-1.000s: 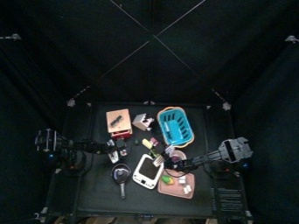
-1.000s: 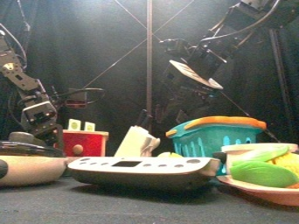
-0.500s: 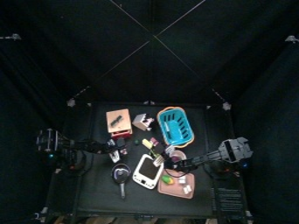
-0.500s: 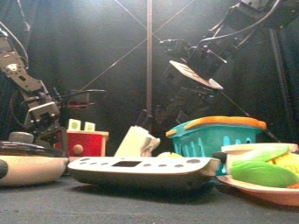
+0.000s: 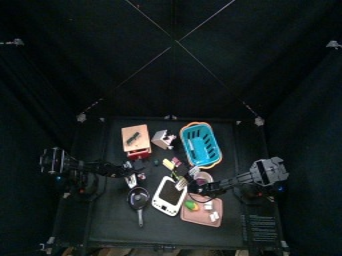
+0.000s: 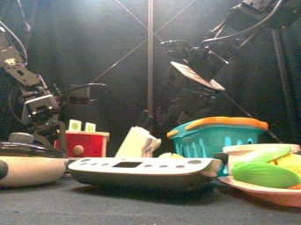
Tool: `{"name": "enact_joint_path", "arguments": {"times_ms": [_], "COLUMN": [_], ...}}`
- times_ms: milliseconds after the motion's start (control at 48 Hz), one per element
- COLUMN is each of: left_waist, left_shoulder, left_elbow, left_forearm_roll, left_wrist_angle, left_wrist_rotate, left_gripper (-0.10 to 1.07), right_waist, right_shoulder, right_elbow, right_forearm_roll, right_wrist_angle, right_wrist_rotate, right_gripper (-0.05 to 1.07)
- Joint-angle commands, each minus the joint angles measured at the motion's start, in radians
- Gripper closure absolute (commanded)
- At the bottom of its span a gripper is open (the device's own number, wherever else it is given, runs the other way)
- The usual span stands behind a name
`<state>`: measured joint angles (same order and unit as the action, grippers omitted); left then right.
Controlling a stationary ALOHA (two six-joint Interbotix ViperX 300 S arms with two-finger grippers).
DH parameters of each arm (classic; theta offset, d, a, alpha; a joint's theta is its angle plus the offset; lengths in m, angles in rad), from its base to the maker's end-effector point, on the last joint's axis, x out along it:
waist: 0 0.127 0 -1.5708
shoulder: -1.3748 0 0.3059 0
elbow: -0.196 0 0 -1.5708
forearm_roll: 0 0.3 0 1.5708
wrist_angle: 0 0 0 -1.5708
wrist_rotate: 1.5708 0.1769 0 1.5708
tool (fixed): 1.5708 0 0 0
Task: Grab green sushi piece
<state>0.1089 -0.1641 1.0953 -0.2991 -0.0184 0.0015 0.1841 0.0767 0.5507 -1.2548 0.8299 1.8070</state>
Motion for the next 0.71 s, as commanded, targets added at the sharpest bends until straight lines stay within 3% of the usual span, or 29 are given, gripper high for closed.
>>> {"name": "enact_joint_path", "arguments": {"times_ms": [0,146,396,562,688], "left_waist": [-0.006,-0.021,-0.063,-0.097,-0.114], "left_shoulder": [-0.032,-0.095,-0.229,-0.328,-0.376], "left_elbow": [-0.02,-0.021,-0.025,-0.026,-0.028], "left_forearm_roll": [-0.021,-0.06,-0.156,-0.218,-0.244], "left_wrist_angle": [-0.005,-0.012,-0.012,-0.014,-0.017], "left_wrist_rotate": [0.003,0.003,0.003,0.003,0.003], "left_gripper": [0.27,0.27,0.27,0.27,0.27], "right_waist": [0.0,0.0,0.0,0.008,0.008], "right_shoulder": [-0.021,-0.021,-0.028,-0.038,-0.031], "right_elbow": [-0.005,-0.005,0.023,0.018,-0.006], "right_forearm_roll": [-0.008,-0.044,-0.23,-0.453,-0.612], "right_wrist_angle": [-0.008,-0.023,-0.156,-0.253,-0.261], "right_wrist_rotate": [0.0,-0.002,-0.002,-0.006,-0.017], "right_gripper": [-0.01,-0.01,-0.01,-0.01,-0.01]}}
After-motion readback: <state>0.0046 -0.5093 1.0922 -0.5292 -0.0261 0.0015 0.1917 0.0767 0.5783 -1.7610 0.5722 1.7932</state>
